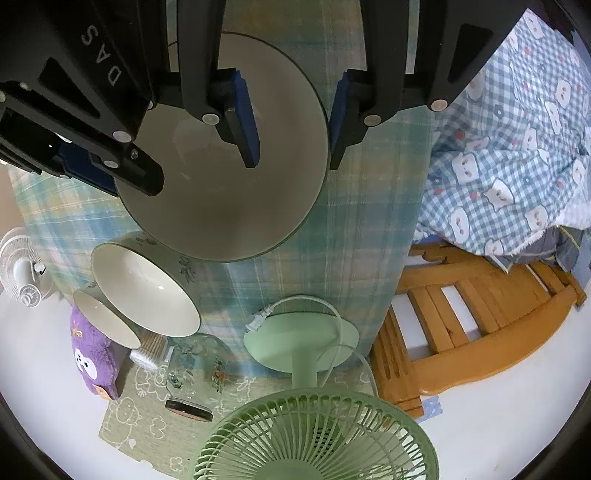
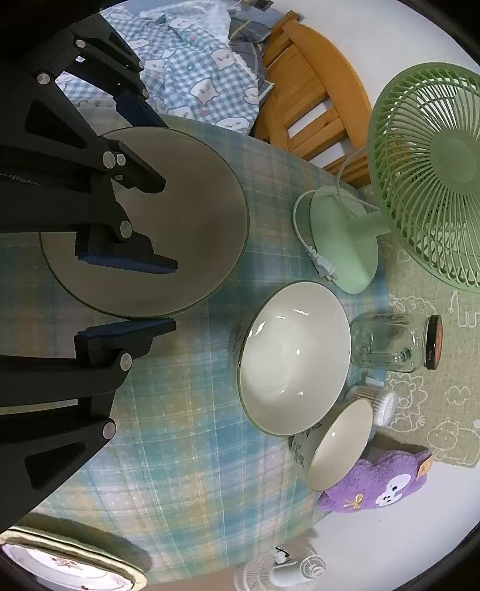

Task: Organize plates and bowls
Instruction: 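Lift the bowl with both grippers and carry it toward the plate stack, then lower the bowl beside the plate stack and open both grippers, then move both grippers to the large cream bowl by the green fan, then close both grippers on the rim of the large bowl, then lift the large bowl with both grippers and carry it toward the plate stack, then lower the large bowl onto the table, open both grippers and withdraw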

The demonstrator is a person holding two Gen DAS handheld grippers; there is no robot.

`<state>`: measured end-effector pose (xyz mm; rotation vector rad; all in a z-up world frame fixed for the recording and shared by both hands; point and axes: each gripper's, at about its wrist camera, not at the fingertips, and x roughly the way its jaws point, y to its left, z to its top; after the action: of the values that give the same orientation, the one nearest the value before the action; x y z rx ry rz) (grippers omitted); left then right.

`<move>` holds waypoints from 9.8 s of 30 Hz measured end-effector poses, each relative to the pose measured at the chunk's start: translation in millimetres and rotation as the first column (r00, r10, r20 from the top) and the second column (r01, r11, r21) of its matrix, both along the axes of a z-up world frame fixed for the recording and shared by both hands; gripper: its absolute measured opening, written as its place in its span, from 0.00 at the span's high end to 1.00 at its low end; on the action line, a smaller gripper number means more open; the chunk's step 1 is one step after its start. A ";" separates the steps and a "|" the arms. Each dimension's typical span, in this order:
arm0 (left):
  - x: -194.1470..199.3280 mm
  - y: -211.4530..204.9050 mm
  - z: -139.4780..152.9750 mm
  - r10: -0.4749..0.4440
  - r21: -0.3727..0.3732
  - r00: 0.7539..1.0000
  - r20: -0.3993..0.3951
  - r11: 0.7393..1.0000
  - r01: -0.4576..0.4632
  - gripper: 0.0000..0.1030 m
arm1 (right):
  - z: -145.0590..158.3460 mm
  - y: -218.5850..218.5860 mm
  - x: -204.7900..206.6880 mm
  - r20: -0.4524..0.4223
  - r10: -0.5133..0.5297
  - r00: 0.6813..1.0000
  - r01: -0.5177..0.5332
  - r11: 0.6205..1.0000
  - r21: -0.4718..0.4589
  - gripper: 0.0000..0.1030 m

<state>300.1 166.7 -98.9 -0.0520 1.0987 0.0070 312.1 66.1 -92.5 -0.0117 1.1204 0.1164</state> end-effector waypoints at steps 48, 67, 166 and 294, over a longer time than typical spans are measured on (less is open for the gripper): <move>-119.8 -167.3 39.2 -0.031 -0.014 0.999 0.039 0.999 0.032 0.65 | 38.9 -179.0 -135.4 0.045 -0.036 0.998 0.037 0.999 -0.015 0.73; -137.5 -194.6 11.4 -0.024 0.001 1.000 -0.001 1.000 0.024 0.65 | 7.2 -206.1 -147.4 -0.001 -0.006 1.000 0.006 1.000 -0.023 0.73; 123.0 -82.6 -18.1 -0.014 -0.027 0.998 0.062 0.999 0.016 0.67 | -27.3 -92.1 136.3 0.061 -0.014 0.998 0.014 1.000 0.006 0.67; -102.6 -183.0 141.7 -0.010 0.010 0.981 0.191 1.000 0.008 0.11 | 148.8 -210.4 -122.4 0.254 0.034 0.966 -0.049 0.997 0.054 0.29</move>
<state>197.5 -16.3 42.9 -0.0387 0.9062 -0.0014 189.8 -144.3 56.2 0.0029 0.8606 0.1809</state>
